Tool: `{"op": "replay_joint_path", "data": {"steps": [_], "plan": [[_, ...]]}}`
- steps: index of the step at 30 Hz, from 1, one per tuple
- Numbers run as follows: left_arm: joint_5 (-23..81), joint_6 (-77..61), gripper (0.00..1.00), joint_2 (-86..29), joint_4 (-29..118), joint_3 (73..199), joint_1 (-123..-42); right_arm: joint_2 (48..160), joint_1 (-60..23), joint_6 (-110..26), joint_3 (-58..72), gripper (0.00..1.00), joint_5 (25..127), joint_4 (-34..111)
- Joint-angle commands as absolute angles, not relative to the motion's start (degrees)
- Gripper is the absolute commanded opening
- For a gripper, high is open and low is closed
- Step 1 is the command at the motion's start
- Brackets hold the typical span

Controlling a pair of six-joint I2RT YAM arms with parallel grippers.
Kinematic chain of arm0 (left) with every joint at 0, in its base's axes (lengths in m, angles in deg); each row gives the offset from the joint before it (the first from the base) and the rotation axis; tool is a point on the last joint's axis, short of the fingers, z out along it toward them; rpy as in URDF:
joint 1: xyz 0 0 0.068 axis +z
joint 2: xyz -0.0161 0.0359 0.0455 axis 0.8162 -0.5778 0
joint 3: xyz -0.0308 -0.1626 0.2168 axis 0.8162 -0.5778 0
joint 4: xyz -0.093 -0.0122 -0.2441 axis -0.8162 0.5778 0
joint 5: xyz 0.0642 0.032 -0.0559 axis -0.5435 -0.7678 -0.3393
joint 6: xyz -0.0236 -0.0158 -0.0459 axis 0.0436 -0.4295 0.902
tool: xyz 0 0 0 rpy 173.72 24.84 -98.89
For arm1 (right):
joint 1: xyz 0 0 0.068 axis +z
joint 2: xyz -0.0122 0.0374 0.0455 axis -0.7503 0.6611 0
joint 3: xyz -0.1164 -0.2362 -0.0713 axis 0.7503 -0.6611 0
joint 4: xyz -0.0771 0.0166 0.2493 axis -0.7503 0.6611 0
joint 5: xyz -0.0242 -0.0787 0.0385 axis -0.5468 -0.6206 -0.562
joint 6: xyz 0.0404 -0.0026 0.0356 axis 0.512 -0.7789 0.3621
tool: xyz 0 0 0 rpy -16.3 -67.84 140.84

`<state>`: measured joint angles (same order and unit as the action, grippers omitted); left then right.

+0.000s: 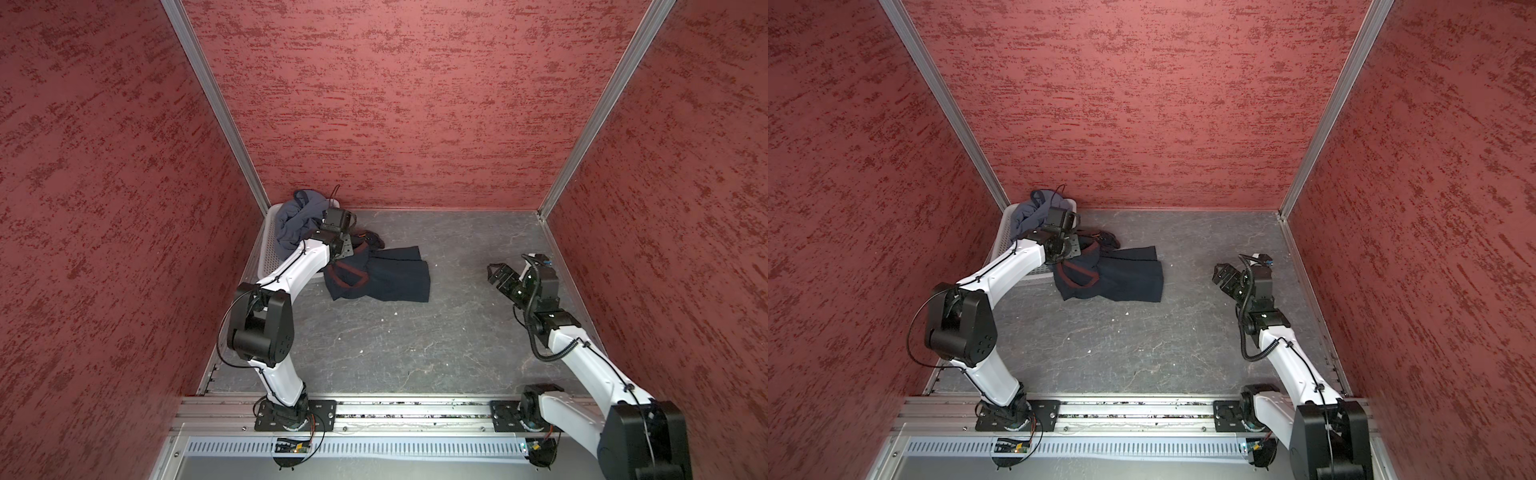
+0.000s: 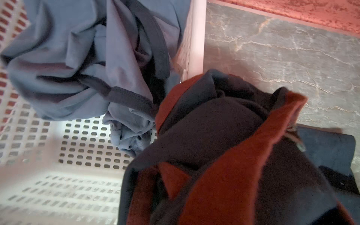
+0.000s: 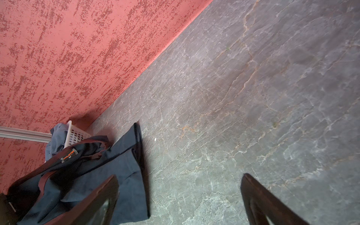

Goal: Fold and stack tank tops
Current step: Place the tank top at the center of the table, then smooth out the tank top at the center of the table.

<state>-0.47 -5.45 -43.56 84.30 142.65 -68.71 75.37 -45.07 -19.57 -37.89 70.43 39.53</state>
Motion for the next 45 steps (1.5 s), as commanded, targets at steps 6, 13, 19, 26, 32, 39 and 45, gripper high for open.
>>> {"op": "replay_joint_path", "data": {"steps": [6,13,19,26,32,39,45], "plan": [[-1.53,-6.88,0.05,-37.42,84.61,143.85,-69.51,75.52,-44.78,-19.66,-36.15,0.99,68.96,40.61],[2.32,-6.87,0.06,-37.89,86.03,152.40,-83.87,75.96,-44.81,-20.25,-35.21,0.99,69.31,41.80],[4.87,-5.75,0.07,-45.52,90.17,167.55,-94.95,75.03,-44.76,-21.07,-34.15,0.99,68.81,44.10],[5.93,-4.39,0.08,-48.47,92.44,178.07,-100.90,72.69,-44.76,-22.15,-33.95,0.99,67.91,45.84],[11.75,3.86,0.22,-43.94,86.25,162.35,-94.26,73.37,-44.67,-22.42,-34.05,0.99,69.36,45.94],[17.64,6.85,0.80,-43.13,83.40,143.27,-85.65,77.15,-44.21,-23.44,-33.75,0.99,70.72,46.96],[11.23,-3.00,0.86,-43.39,88.50,145.62,-89.69,79.68,-43.55,-23.76,-33.43,0.99,70.28,48.48]]}}
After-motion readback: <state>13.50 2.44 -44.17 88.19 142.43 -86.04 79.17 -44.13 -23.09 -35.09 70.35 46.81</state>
